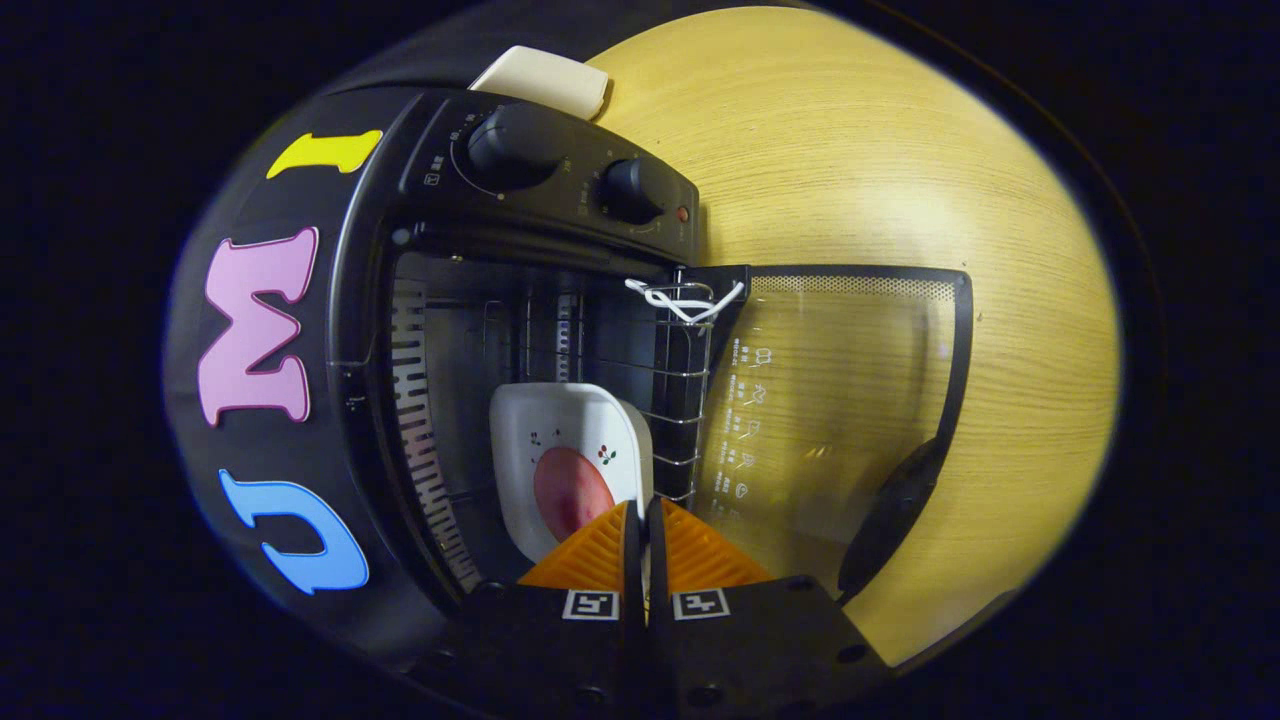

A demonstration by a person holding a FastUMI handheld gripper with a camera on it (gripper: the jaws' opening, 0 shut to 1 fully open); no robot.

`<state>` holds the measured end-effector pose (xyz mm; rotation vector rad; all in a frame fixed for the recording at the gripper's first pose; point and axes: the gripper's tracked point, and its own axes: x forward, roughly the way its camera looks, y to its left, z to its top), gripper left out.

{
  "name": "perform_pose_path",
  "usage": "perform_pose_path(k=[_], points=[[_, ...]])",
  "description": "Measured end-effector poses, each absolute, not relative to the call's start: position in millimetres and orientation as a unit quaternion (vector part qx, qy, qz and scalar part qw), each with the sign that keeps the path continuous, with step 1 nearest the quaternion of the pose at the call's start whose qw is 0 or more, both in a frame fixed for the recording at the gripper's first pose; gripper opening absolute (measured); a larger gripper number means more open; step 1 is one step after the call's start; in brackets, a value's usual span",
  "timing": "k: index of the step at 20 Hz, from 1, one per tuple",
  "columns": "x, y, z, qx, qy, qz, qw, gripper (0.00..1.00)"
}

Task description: Open the toaster oven, put the food inside, and close the toaster oven door.

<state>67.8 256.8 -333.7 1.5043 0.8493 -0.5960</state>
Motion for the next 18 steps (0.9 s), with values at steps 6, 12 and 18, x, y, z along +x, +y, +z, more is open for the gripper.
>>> perform_pose_path(k=[6, 12, 18], points=[[79, 253, -337, 0.663, 0.356, -0.274, 0.599, 0.07], [79, 254, -322, 0.703, 0.328, -0.233, 0.587, 0.4], [41, 261, -293, 0.655, 0.38, -0.159, 0.633, 0.98]])
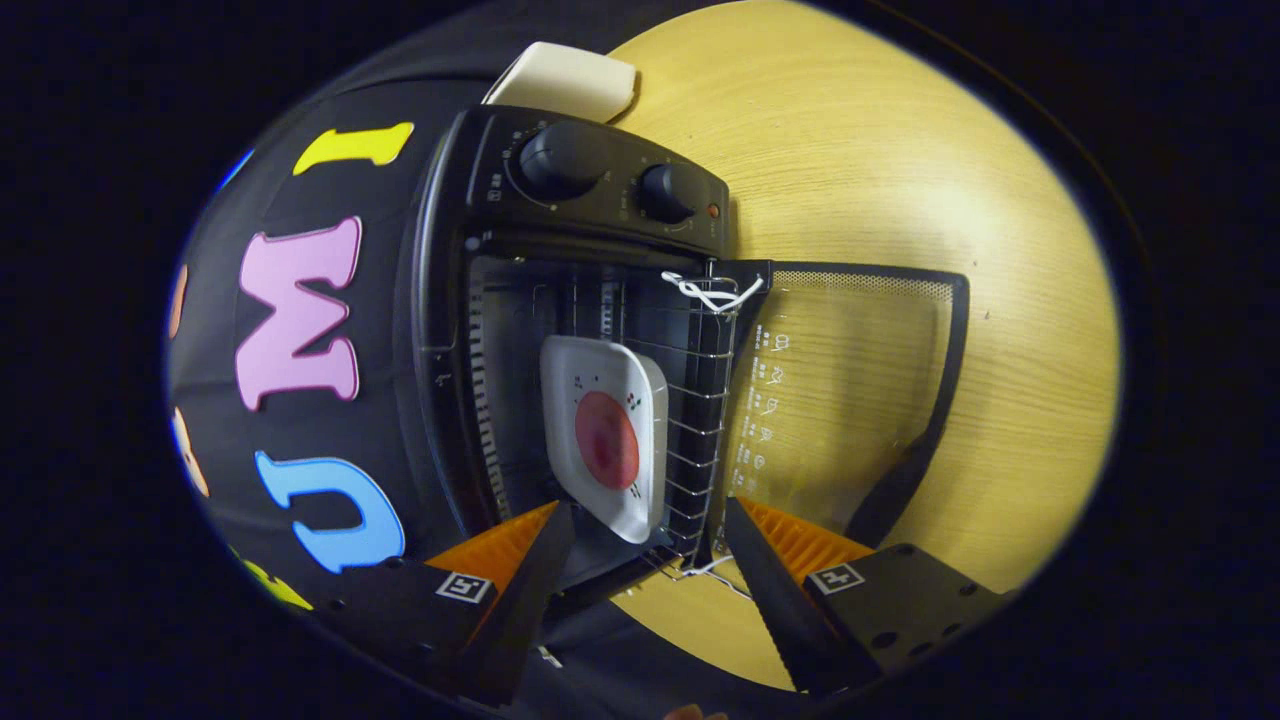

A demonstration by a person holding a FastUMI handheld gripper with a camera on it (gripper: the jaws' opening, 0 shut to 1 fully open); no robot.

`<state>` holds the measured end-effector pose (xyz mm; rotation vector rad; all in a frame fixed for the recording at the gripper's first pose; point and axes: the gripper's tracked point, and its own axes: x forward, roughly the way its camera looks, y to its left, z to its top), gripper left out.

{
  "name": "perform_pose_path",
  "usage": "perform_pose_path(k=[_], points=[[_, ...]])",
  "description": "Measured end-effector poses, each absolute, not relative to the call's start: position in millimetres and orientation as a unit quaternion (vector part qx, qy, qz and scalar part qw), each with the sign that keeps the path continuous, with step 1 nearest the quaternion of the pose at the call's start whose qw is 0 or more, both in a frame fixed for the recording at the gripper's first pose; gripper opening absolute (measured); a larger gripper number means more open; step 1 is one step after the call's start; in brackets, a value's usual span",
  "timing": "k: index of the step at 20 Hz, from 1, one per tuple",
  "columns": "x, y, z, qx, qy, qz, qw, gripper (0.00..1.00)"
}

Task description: Open the toaster oven, put the food inside, and close the toaster oven door.

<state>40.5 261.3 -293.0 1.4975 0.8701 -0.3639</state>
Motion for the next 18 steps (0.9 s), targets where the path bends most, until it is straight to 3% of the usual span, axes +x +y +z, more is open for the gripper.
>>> perform_pose_path(k=[8, 11, 18], points=[[-19, 251, -268, 0.344, 0.43, 0.012, 0.835, 0.98], [-53, 257, -278, 0.254, 0.47, 0.053, 0.844, 0.99], [-101, 259, -334, 0.132, 0.555, 0.071, 0.818, 0.99]])
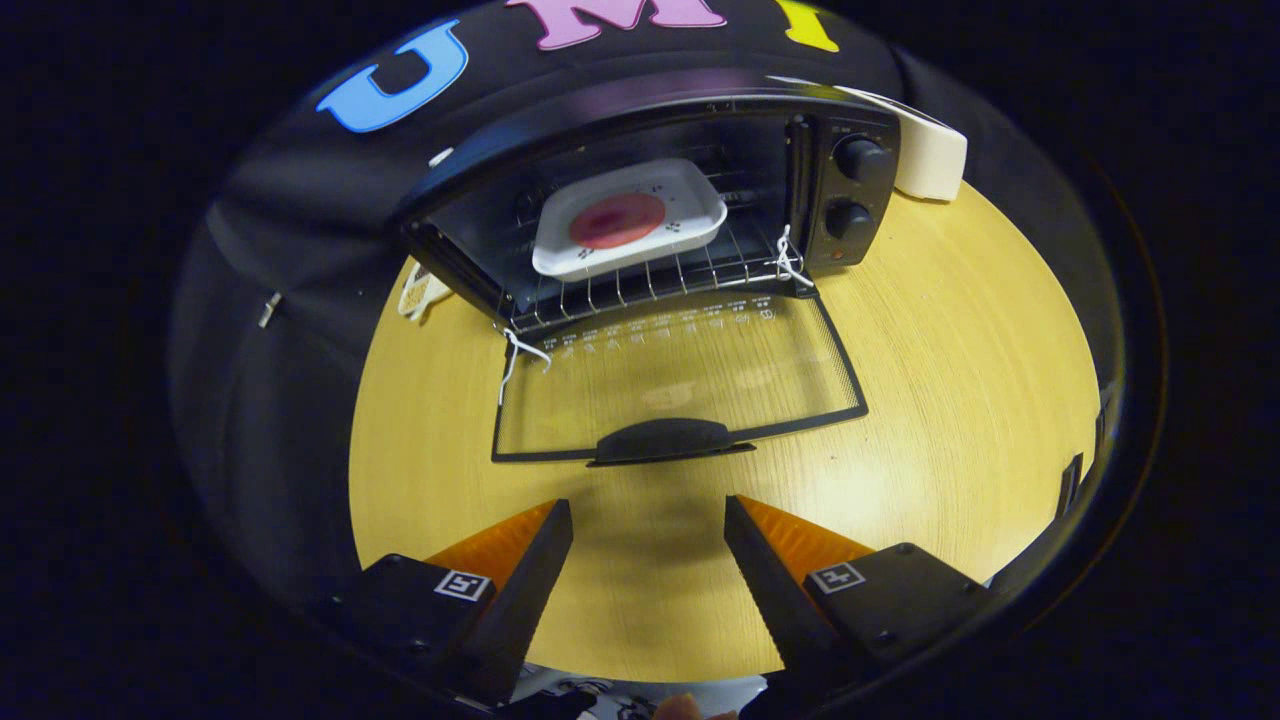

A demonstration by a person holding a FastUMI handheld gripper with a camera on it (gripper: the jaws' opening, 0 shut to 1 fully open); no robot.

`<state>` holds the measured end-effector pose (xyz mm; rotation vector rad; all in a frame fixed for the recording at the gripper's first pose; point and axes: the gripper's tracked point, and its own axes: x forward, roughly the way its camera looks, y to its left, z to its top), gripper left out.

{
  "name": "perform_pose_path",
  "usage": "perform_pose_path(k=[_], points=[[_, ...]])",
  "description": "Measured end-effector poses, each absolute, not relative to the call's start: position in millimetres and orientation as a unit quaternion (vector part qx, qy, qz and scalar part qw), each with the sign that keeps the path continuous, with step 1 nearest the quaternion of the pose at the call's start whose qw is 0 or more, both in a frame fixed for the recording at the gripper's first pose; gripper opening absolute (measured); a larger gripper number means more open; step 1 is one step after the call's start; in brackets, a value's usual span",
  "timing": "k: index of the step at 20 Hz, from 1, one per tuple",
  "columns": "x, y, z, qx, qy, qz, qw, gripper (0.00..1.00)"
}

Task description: Open the toaster oven, put the food inside, and close the toaster oven door.

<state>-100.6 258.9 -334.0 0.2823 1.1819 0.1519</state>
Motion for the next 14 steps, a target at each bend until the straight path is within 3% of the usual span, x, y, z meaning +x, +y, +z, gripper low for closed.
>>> perform_pose_path(k=[8, 14], points=[[-88, 259, -399, 0.032, 0.574, 0.078, 0.814, 0.99], [-65, 256, -400, 0.027, 0.569, 0.053, 0.82, 0.99]])
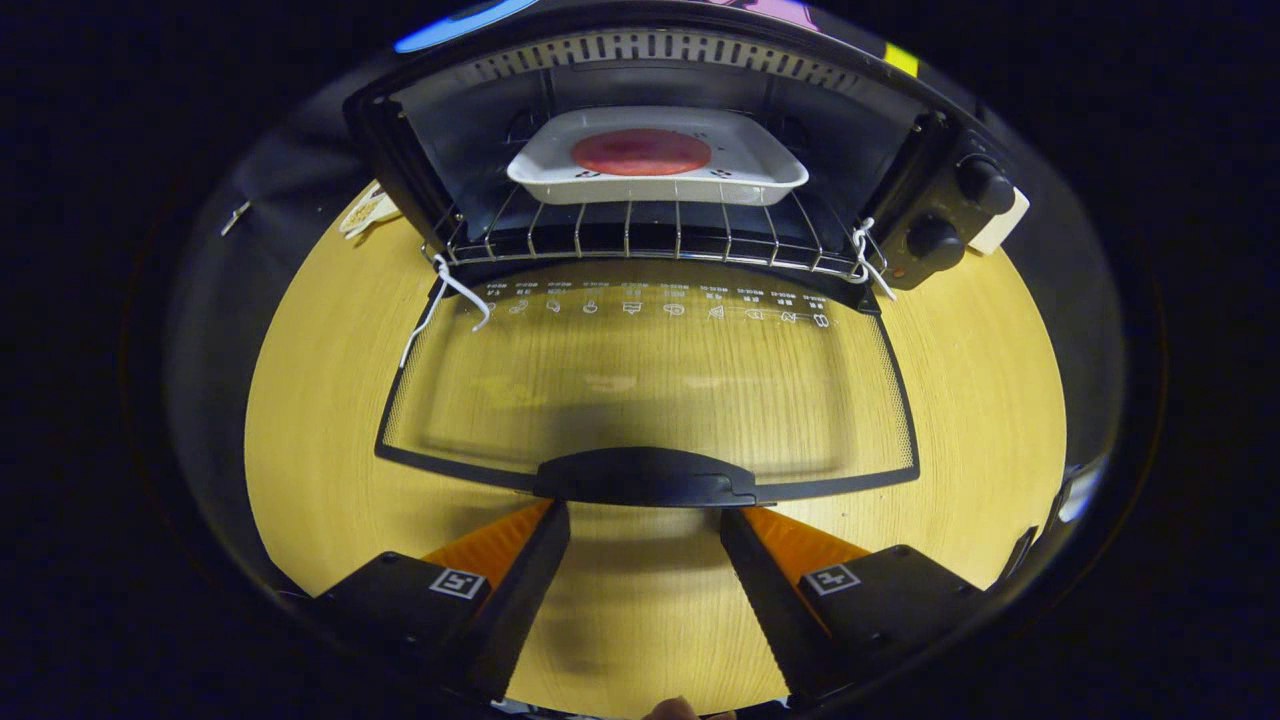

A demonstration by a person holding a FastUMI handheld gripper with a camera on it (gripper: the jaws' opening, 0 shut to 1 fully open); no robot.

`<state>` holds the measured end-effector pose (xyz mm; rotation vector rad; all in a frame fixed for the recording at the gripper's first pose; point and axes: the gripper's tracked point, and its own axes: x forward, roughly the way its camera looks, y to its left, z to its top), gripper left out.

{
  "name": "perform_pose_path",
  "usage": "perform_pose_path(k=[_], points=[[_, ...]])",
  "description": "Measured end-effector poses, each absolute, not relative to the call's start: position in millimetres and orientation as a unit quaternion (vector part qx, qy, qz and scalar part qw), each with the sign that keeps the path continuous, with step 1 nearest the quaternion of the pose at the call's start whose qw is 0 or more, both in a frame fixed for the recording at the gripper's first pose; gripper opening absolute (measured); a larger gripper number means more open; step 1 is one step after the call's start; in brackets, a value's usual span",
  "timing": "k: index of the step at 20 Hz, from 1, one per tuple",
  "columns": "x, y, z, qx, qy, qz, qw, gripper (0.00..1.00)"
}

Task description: Open the toaster oven, put the food inside, and close the toaster oven door.

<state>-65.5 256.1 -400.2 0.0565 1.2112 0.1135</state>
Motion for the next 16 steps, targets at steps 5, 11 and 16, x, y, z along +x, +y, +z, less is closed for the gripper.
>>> perform_pose_path(k=[5, 11, 16], points=[[-69, 254, -373, 0.042, 0.527, 0.066, 0.846, 0.99], [-67, 250, -324, 0.044, 0.449, 0.08, 0.889, 0.98], [-45, 250, -272, 0.027, 0.377, 0.09, 0.921, 0.98]])
